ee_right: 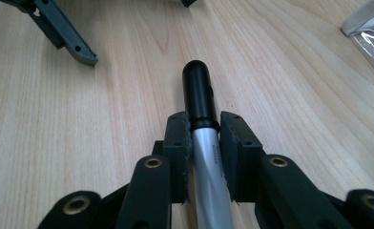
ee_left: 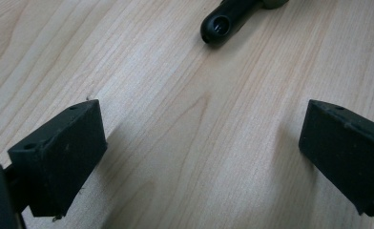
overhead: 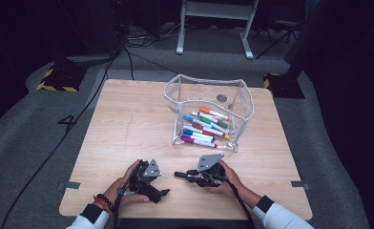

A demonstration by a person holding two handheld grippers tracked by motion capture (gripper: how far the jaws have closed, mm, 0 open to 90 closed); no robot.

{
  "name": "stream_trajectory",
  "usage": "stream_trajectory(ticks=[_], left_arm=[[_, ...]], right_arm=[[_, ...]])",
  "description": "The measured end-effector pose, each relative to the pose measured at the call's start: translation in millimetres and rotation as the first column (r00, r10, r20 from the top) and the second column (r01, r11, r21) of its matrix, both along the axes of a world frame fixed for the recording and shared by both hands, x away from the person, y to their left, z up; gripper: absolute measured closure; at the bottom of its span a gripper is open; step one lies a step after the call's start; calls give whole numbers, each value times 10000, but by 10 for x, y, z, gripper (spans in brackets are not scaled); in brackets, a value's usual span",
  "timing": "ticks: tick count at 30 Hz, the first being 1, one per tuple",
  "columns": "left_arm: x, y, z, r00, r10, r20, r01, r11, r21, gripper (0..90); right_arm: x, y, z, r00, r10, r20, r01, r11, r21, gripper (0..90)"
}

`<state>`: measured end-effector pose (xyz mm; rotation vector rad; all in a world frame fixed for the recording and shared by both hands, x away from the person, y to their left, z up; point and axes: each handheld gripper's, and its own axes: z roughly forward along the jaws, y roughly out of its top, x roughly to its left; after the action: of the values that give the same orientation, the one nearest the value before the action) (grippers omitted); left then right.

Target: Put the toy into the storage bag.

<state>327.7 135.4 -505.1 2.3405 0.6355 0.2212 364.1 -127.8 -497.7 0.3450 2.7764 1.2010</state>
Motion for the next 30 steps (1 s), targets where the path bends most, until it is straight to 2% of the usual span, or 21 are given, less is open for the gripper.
stream_trajectory(ticks=[2, 4, 9, 16, 21, 30], left_arm=[[0, 0, 0, 10000, -2, 2, 2, 10000, 0, 22], [0, 0, 0, 10000, 0, -2, 0, 10000, -1, 22], [0, 0, 0, 10000, -4, 1, 4, 10000, 4, 22], [0, 0, 0, 10000, 1, 1, -1, 10000, 1, 22], [0, 0, 0, 10000, -3, -1, 3, 10000, 4, 22], [0, 0, 0, 10000, 1, -1, -1, 10000, -3, 22]], right_arm=[[6, -26, 9, 9999, 131, -11, -132, 9999, -87, 742], [15, -70, 38, 9999, 105, -121, -104, 9999, 71, 743], [33, -186, 131, 10000, -28, 50, 27, 9996, 290, 743], [54, -366, 315, 9988, -376, 317, 348, 9958, 846, 744], [74, -532, 526, 9963, -651, 554, 567, 9882, 1422, 744], [88, -814, 927, 9841, -1295, 1214, 1065, 9779, 1799, 744]])
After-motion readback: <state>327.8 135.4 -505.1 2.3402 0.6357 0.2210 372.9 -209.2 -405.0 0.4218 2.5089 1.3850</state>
